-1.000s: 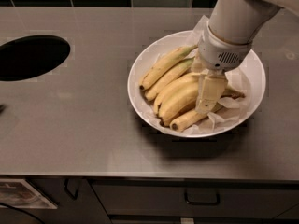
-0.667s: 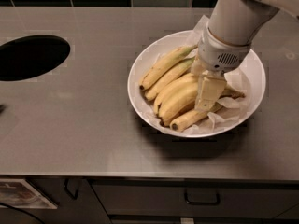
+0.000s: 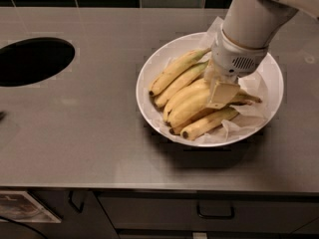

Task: Pick banana from white bowl

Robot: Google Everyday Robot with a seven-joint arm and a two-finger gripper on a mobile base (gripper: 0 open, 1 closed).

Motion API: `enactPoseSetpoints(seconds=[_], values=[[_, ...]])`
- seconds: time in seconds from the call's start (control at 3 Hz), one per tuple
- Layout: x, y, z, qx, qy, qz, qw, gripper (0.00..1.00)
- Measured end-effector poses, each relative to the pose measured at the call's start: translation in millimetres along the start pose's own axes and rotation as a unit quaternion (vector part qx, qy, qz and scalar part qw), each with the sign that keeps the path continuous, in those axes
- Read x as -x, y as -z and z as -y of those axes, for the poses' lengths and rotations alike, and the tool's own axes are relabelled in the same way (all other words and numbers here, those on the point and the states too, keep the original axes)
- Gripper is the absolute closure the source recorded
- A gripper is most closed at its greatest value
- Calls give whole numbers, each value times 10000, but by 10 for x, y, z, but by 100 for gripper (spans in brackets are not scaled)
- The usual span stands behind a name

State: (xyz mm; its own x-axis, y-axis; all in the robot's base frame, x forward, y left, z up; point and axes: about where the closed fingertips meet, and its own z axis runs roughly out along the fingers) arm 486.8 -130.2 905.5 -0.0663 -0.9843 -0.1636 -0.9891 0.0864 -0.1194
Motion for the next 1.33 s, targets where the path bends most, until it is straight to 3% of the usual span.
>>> enactPoseSetpoints(seconds=[0.33, 0.67, 1.0, 1.33], values=[[0, 0, 0, 0, 0, 0, 10000, 93], [0, 0, 0, 0, 0, 0, 10000, 92], [0, 0, 0, -1, 0, 0, 10000, 100], [104, 62, -69, -113, 130, 34, 9998, 100]])
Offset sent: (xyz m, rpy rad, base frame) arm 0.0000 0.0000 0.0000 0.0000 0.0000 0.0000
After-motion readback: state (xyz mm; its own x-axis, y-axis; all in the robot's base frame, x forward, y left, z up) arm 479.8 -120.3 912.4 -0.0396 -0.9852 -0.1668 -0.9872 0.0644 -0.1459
